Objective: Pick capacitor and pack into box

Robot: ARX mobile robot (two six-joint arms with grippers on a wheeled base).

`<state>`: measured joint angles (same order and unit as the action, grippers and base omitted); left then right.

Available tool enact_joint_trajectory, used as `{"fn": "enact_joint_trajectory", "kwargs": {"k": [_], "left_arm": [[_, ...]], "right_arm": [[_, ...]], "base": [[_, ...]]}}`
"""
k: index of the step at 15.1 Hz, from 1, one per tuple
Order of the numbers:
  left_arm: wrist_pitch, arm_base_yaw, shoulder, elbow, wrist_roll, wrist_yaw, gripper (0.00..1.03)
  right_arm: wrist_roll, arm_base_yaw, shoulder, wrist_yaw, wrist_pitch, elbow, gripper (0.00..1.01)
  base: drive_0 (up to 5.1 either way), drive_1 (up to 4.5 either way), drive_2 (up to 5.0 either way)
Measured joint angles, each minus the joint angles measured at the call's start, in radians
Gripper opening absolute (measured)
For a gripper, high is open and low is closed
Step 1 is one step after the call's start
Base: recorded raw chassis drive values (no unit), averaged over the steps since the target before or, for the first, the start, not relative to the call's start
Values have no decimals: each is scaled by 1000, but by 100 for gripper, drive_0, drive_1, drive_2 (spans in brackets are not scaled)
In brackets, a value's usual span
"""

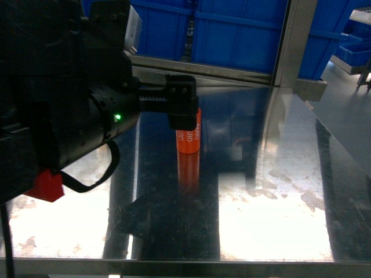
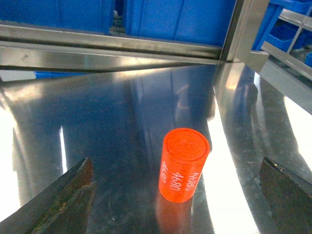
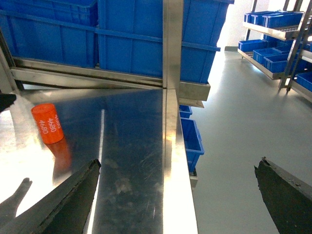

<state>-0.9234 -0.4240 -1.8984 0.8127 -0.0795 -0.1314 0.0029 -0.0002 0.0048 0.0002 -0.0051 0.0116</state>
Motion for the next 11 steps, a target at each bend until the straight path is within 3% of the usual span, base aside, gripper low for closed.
{"fn": "enact_joint_trajectory", "kwargs": {"k": [3, 9, 11], "left_arm": [[41, -3, -161, 145, -6, 29, 98], [119, -1, -429, 392, -7, 25, 98], [85, 0, -486, 444, -6, 40, 98]], "right_arm": [[0, 0, 0, 0, 0, 0, 98], [0, 0, 0, 0, 0, 0, 98], [0, 0, 0, 0, 0, 0, 98]], "base": [[0, 0, 0], [0, 0, 0], [0, 0, 0]]}}
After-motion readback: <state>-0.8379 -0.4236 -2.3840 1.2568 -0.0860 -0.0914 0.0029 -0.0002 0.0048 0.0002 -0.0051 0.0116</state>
